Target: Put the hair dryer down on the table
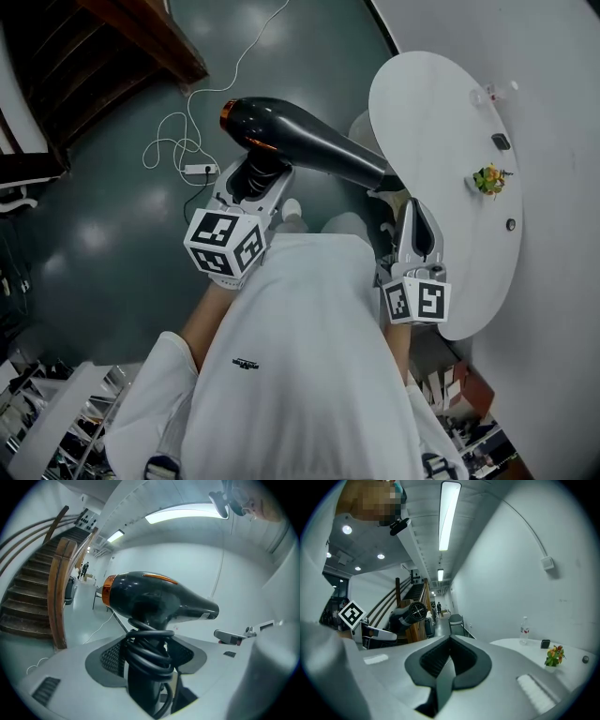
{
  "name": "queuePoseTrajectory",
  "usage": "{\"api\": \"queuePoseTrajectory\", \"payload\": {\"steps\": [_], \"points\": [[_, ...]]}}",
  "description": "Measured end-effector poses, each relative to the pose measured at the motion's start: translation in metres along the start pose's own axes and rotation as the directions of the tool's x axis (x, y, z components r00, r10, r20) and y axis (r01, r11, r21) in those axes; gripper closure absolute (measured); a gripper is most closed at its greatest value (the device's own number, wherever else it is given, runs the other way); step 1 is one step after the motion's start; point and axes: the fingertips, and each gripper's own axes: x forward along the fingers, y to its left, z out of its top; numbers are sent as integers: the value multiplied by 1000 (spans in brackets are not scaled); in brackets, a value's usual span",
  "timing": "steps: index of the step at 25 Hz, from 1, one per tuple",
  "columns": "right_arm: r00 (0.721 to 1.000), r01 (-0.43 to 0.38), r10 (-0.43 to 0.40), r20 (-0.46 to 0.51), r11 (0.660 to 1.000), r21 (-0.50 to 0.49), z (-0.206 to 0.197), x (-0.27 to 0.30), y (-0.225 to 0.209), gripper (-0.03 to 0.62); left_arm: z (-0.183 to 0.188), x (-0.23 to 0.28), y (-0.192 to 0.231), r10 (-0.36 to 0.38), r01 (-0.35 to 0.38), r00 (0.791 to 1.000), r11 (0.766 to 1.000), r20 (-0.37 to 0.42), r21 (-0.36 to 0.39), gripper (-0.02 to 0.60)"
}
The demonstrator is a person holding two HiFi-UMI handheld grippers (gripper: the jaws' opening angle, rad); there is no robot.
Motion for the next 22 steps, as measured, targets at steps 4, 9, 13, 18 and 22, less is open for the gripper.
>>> {"api": "queuePoseTrajectory", "payload": {"steps": [4,9,13,18,22], "points": [[1000,-8,8,-22,1000,-1,-3,9,6,582,2,6,6,-15,15,1000,1000,-5,-24,316],[999,-10,10,-41,1000,18,-9,19,-1,582,2,21,10,-4,3,1000,999,-31,-35,316],[999,-10,11,-35,999,34,-13,34,-20,582,8,39,10,7,-7,999,1000,-34,-19,316],[999,-7,9,-33,998,56,-7,57,-37,582,22,66,9,7,-7,998,1000,-55,-6,316],[999,21,-19,-33,997,75,-4,77,-67,582,35,104,2,-4,5,997,1000,-83,20,315]]}}
